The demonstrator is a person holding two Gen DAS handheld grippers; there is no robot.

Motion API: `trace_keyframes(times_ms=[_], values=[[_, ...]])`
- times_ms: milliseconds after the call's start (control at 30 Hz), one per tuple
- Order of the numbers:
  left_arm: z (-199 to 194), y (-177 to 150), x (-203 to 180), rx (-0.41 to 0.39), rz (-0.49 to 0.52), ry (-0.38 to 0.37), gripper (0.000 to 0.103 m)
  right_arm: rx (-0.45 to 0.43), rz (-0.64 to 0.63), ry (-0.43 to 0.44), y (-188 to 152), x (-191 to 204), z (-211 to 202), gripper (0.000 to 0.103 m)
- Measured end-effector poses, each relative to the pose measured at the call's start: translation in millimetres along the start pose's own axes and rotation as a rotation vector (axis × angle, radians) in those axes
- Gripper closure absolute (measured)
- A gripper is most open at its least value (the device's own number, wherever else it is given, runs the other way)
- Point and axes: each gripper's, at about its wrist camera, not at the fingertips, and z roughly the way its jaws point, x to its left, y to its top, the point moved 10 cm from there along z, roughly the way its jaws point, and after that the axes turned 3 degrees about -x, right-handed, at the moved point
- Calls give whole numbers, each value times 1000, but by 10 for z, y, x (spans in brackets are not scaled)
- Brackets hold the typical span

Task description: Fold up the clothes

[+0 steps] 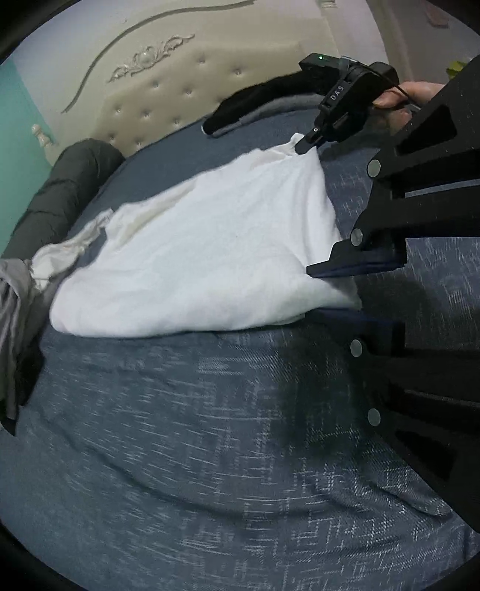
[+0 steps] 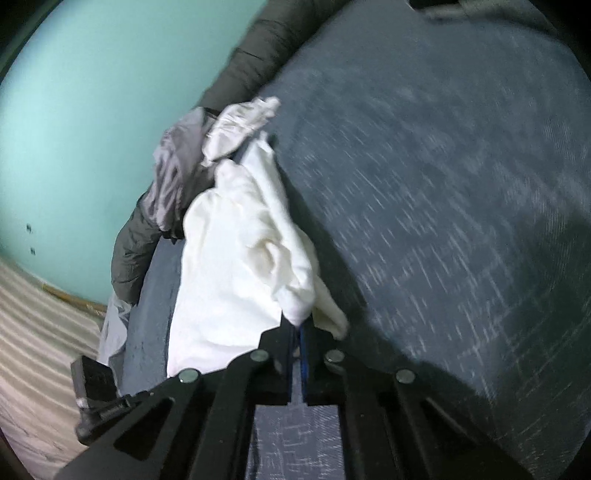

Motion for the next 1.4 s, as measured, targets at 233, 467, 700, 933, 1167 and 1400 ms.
trace_keyframes(times_ms=[233,467,700,933,1167,1400], values=[[44,-9,54,-6,5,-1,83,-7,38,-27,50,-81,-39,97],[-235,100,-54,-87,84,82,83,-156,-38,-125,298,-49,-347,91],[-164,213,-244,-93,165,84,83,-116,-143,12,218,332,-181,88],[63,95,-192,-58,182,91,83,-29,-36,-108,115,-146,66,92],[67,23,-174,-72,231,89,83,-119,-82,-107,273,-18,-168,90],[92,9,-158,-87,225,61,82,-104,-233,-53,334,497,-151,68]])
